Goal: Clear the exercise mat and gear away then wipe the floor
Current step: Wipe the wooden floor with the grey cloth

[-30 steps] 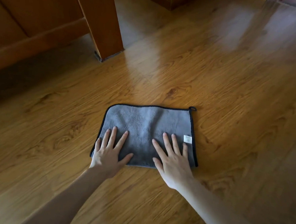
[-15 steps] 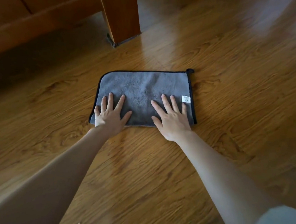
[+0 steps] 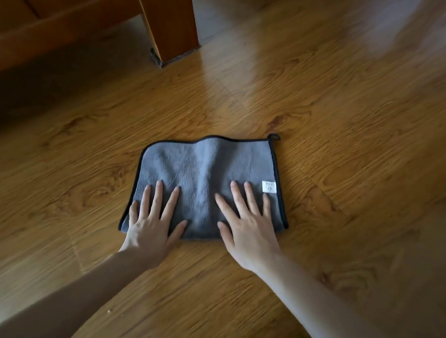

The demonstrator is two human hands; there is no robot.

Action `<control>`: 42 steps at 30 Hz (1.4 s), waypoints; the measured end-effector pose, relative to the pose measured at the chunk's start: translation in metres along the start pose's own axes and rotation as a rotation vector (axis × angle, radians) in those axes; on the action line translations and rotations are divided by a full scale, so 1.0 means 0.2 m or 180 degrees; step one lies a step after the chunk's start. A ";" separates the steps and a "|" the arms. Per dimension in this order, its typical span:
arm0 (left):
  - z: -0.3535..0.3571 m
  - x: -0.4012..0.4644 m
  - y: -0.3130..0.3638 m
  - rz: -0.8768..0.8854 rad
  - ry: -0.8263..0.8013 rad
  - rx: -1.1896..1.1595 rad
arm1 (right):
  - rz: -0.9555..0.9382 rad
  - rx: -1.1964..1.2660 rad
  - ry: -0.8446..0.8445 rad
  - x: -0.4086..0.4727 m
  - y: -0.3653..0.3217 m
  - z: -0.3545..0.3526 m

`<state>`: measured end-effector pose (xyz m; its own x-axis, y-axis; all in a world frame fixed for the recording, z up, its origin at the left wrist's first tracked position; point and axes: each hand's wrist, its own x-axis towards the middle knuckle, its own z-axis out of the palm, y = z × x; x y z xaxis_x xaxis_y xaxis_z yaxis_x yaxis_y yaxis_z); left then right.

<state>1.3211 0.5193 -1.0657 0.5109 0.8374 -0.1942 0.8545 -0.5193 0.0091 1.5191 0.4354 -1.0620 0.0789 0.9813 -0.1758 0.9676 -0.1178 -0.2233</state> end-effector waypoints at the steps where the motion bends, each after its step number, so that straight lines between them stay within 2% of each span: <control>1: 0.01 -0.05 -0.01 0.0023 -0.0018 0.0020 | -0.0040 -0.0001 0.0015 -0.04 -0.02 0.01; 12: 0.04 -0.31 -0.01 0.0029 -0.0027 -0.0048 | -0.0404 -0.0031 -0.0084 -0.26 -0.09 0.06; 17: 0.02 -0.22 -0.02 0.0137 -0.0171 -0.0049 | -0.0739 -0.0256 -0.0472 -0.11 0.01 -0.03; 20: -0.01 -0.07 -0.03 0.0158 -0.0249 -0.0177 | -0.0774 -0.0191 -0.0515 0.01 0.04 -0.08; 26: -0.09 0.32 -0.04 0.0016 -0.0338 -0.0029 | -0.0388 -0.0158 -0.0817 0.36 0.14 -0.18; 30: -0.13 0.61 -0.07 -0.0025 -0.0331 -0.0051 | -0.0063 -0.0169 -0.0620 0.55 0.17 -0.17; 42: -0.23 1.40 -0.08 0.0077 0.0002 0.0067 | 0.0370 -0.0087 -0.0384 1.20 0.32 -0.29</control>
<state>1.4550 0.7691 -1.0742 0.5315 0.8246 -0.1937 0.8398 -0.5429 -0.0070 1.6141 0.6728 -1.0625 0.1630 0.9356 -0.3131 0.9599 -0.2237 -0.1689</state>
